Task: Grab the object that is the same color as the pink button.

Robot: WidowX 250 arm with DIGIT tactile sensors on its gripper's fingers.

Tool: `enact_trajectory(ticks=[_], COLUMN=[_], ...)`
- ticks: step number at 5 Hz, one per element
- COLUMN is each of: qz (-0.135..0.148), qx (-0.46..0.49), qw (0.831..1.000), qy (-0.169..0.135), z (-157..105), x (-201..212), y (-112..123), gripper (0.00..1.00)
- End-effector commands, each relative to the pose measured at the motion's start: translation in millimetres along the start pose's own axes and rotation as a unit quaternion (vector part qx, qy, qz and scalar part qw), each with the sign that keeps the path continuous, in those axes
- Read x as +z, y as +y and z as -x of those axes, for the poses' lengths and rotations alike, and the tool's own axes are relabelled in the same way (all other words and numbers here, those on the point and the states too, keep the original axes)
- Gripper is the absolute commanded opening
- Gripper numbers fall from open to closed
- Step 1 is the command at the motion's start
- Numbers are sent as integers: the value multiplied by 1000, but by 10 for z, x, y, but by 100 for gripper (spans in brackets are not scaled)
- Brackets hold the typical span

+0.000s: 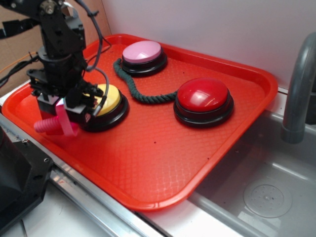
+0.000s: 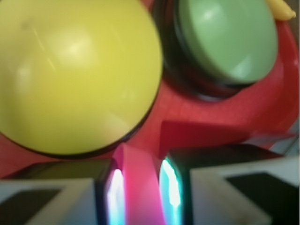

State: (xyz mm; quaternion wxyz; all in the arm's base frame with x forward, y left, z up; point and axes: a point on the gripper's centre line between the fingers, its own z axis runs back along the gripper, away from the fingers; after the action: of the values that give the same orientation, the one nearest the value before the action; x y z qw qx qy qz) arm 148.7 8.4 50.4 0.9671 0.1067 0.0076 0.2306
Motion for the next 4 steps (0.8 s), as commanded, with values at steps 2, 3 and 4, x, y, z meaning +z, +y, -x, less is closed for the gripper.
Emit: enact_trajectory(ticks=[2,3,4], qz=[112,135,123], qx=[-113,-128,-147], qw=[985,980,980], qy=[-67,-66,-61], z=[-576,-646,-742], x=[1107,1330,1366], y=[-300,-349,-373], gripper=[0,0,0])
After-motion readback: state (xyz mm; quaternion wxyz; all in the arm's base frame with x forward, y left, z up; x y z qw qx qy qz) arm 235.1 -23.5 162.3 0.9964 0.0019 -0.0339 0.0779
